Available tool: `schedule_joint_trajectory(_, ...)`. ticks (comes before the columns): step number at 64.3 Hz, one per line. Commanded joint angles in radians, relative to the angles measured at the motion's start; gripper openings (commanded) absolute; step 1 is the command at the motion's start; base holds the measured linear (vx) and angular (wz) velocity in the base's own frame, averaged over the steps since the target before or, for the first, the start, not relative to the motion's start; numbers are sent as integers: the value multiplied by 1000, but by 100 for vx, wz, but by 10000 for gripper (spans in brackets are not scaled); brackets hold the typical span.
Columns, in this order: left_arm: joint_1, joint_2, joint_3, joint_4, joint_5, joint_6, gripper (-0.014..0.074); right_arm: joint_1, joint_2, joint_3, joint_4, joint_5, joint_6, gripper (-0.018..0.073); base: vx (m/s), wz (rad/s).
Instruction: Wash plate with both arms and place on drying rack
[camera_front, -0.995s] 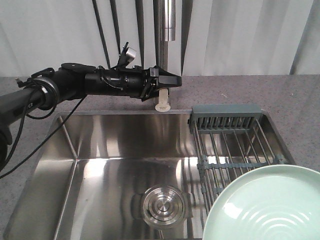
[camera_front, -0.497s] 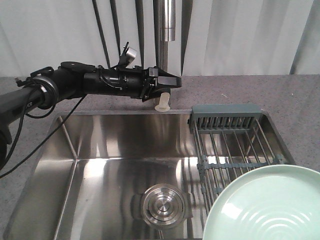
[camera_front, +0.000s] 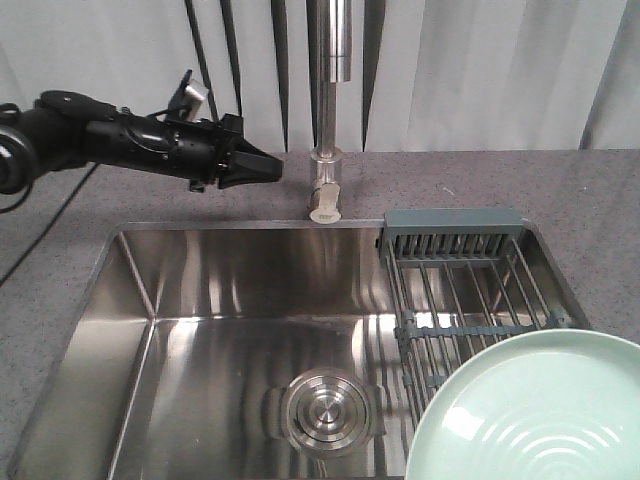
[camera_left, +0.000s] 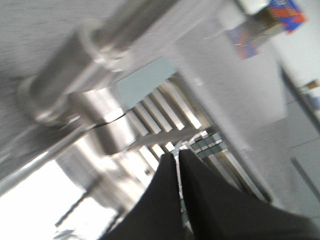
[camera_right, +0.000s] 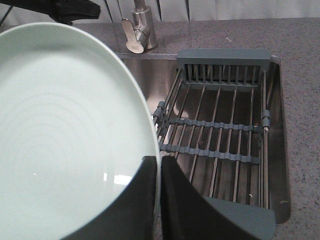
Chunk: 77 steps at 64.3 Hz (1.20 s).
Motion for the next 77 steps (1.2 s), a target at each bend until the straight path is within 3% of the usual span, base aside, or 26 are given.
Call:
schedule_joint_trajectory(1,34,-139,-26,120,66,-79,-8,-6,21,-23,2,-75,0,-1,0,0)
schedule_joint_trajectory(11,52,-281,-23,522,65,-196,-8,-6,21,-23,2,-75,0,-1,0,0)
schedule_joint_trajectory(16,52,-367,-22,674,65,-256,-8,-6,21,-23,2,-75,0,-1,0,0)
schedule_joint_trajectory(21,52,-442,-20,761,65,-286,-7,-6,21,-23,2,-75,0,-1,0,0)
schedule_joint_trajectory(32,52,-644,45,782,63,-288,-6,-6,21,-23,2,-75,0,-1,0,0)
schedule_joint_trajectory(43,52,-851,216,782,8,-275,-6,-6,21,-23,2,-75,0,-1,0,0)
schedule_joint_trajectory(55,52,-1122,519,781,-126,-274,-6,-6,21,-23,2,-75,0,-1,0,0)
schedule_joint_trajectory(77,52,-1631,1209,773,-508,-274,-6,-6,21,-23,2,-76,0,-1,0,0)
